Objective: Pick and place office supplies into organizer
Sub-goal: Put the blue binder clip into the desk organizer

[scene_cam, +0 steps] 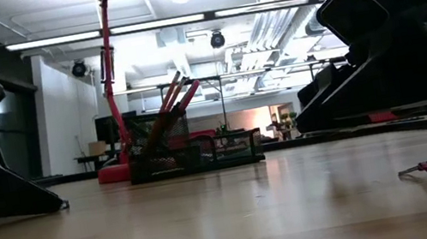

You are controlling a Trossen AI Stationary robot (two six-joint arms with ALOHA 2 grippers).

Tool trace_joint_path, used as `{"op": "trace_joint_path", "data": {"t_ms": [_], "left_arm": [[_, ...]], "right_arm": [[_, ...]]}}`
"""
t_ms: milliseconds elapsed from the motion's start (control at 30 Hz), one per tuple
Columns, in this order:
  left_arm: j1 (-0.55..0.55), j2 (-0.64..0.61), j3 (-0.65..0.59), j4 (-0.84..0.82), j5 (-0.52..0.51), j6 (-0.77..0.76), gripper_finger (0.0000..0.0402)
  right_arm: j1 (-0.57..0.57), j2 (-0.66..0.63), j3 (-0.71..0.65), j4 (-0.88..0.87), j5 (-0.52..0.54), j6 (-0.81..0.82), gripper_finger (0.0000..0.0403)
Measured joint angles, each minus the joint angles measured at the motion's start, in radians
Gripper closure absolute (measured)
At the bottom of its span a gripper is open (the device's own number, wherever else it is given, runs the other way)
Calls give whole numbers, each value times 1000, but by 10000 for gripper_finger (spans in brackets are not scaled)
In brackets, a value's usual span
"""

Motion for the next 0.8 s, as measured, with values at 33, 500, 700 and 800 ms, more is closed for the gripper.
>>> {"op": "trace_joint_path", "data": {"t_ms": [33, 500, 700, 800], "left_arm": [[5, 1, 0, 5, -1, 2, 170], [31, 1, 2, 30, 65, 58, 206], [27, 32, 3, 87, 41, 59, 297], [20, 44, 3, 100, 27, 59, 342]], "right_arm": [[0, 0, 0, 0, 0, 0, 269], [2, 0, 0, -3, 0, 0, 269], [2, 0, 0, -8, 1, 2, 269], [2, 0, 0, -8, 4, 0, 269]]}}
